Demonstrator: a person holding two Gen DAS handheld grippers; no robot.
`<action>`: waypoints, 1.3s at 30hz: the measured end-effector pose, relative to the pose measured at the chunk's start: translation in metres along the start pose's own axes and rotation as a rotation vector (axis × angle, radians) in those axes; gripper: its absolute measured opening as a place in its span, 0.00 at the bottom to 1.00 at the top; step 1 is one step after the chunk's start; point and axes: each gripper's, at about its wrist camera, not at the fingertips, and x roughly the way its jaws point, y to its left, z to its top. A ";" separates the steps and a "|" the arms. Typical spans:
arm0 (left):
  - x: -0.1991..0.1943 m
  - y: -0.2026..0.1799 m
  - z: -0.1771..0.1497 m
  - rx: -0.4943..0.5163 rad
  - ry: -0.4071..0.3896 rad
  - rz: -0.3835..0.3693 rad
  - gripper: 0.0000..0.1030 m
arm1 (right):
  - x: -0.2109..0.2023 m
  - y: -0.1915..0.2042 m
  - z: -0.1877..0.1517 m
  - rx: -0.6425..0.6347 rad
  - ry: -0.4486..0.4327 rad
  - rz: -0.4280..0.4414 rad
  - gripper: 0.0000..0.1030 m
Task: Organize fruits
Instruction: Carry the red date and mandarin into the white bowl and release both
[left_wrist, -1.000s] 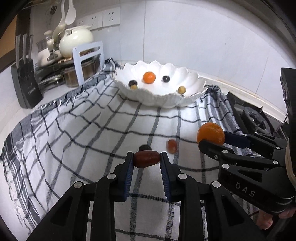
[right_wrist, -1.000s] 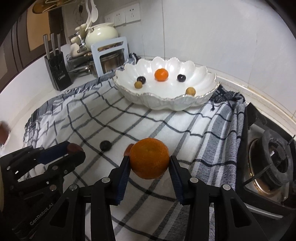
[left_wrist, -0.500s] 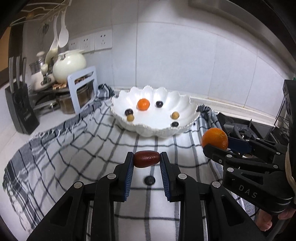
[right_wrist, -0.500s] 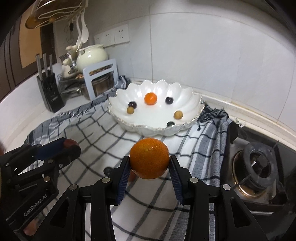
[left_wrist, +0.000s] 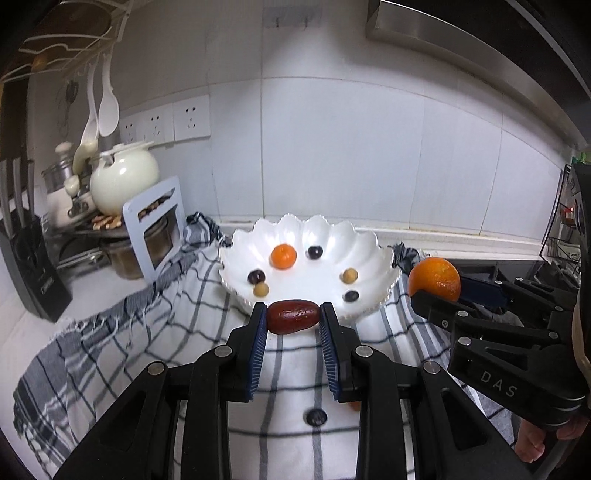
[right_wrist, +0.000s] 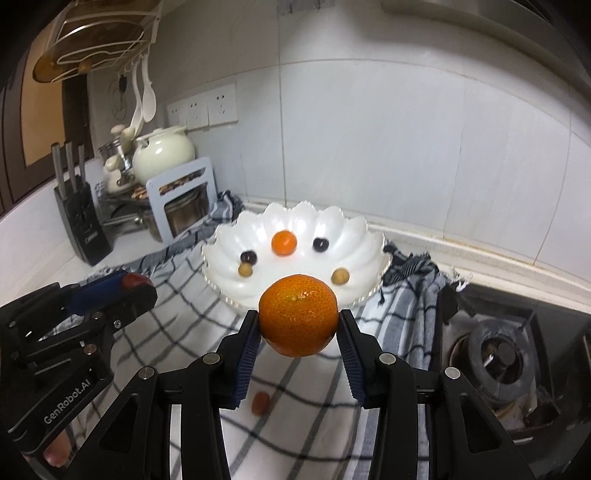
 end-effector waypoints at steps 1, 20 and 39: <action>0.002 0.001 0.004 0.007 -0.008 0.000 0.28 | 0.000 0.000 0.003 0.001 -0.006 -0.006 0.42; 0.061 0.007 0.057 0.054 -0.012 -0.018 0.28 | 0.046 -0.015 0.054 0.020 -0.035 -0.061 0.42; 0.148 0.012 0.085 0.055 0.114 -0.026 0.28 | 0.131 -0.042 0.079 0.050 0.074 -0.058 0.42</action>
